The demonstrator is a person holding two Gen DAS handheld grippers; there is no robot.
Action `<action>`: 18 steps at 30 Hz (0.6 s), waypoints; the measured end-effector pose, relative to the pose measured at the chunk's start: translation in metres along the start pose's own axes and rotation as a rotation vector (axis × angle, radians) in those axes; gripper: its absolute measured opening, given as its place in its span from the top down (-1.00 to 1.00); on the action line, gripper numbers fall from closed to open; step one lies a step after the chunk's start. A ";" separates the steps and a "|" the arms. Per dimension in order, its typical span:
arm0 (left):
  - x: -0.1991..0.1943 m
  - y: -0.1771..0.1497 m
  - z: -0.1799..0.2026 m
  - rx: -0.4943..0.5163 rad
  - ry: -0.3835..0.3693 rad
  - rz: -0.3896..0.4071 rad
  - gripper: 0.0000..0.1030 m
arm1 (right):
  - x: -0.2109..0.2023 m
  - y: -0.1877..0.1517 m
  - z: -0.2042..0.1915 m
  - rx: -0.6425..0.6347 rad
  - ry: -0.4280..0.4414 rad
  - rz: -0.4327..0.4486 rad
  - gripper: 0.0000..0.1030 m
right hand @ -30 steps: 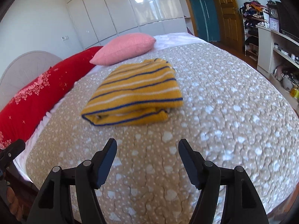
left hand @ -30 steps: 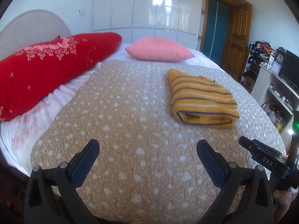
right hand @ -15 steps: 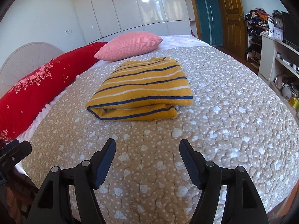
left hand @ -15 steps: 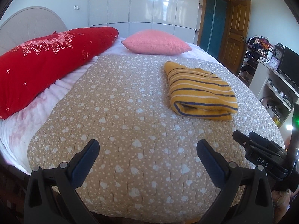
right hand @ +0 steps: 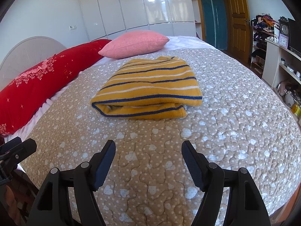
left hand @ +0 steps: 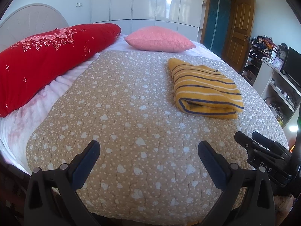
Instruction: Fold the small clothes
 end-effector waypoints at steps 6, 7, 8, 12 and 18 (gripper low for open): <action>0.004 -0.003 0.001 0.000 0.001 -0.014 -1.00 | 0.001 -0.001 0.003 0.004 -0.005 -0.001 -0.50; 0.005 -0.004 0.001 0.001 0.002 -0.018 -1.00 | 0.001 -0.001 0.003 0.005 -0.006 -0.004 -0.50; 0.006 -0.005 0.001 0.001 0.002 -0.022 -1.00 | 0.002 -0.001 0.003 0.005 -0.007 -0.005 -0.50; 0.009 -0.008 0.001 0.001 0.004 -0.034 -1.00 | 0.002 -0.002 0.003 -0.001 -0.011 -0.007 -0.50; 0.014 -0.012 0.000 -0.003 0.001 -0.049 -1.00 | 0.002 0.000 0.002 -0.031 -0.026 0.002 -0.51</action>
Point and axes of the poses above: each gripper's, at about its wrist camera, not at the fingertips, and x roughly the way its jaws point, z to its right, y to its top, the point moved 10 cm from there along x, roughly the way its jaws point, and after that the axes turned 8 degrees about z, right-handed, at the moved point
